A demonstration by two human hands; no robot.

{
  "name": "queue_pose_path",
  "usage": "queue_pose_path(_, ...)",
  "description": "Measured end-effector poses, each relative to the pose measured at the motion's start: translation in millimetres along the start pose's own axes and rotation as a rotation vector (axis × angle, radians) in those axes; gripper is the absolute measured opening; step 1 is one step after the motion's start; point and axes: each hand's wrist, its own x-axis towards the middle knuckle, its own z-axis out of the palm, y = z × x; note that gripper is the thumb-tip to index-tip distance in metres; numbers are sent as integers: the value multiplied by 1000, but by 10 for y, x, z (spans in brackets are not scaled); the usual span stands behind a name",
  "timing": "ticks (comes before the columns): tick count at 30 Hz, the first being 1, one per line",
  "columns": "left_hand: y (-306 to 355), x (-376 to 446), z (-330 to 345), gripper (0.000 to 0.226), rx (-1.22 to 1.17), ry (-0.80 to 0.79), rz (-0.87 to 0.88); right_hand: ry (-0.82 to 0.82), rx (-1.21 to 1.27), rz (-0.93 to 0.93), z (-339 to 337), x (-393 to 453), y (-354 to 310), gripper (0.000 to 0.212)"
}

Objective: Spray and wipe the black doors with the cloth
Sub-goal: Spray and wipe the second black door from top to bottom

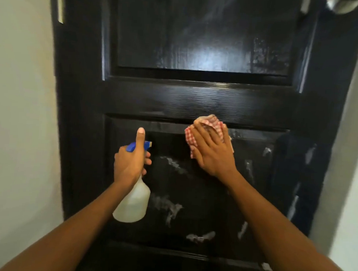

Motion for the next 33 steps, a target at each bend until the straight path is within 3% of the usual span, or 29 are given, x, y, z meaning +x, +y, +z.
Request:
queue_pose_path(3, 41, -145, 343, 78, -34, -79, 24, -17, -64, 233, -168, -460, 518, 59)
queue_pose_path(6, 77, -276, 584, 76, -71, -171, 15, -9, -47, 626, -269, -761, 816, 62)
queue_pose_path(8, 82, -361, 695, 75, -78, -230, -8, 13, 6, 873, -276, -794, 888, 64)
queue_pose_path(11, 67, -452, 797, 80, -98, -301, -21, 90, 86, 1091, -226, -652, 824, 65)
queue_pose_path(13, 71, -488, 834, 79, -92, -328, -22, 101, 127, 1113, -189, -593, 769, 66)
queue_pose_path(18, 85, -585, 980, 76, -92, -332, -16, 22, 126, 923, -88, -1270, 624, 67)
queue_pose_path(22, 50, -786, 1141, 73, -107, -334, -27, -98, 231, 1052, 69, -1932, 194, 68)
queue_pose_path(25, 7, -966, 1241, 74, -103, -341, -19, -134, 232, 1104, 82, -1981, 195, 65)
queue_pose_path(30, 35, -1156, 1483, 78, -91, -391, -21, 55, 143, 1211, -231, -1252, 857, 67)
queue_pose_path(33, 158, -1142, 1675, 79, -130, -408, 0, 175, 76, 1182, -459, -733, 1393, 65)
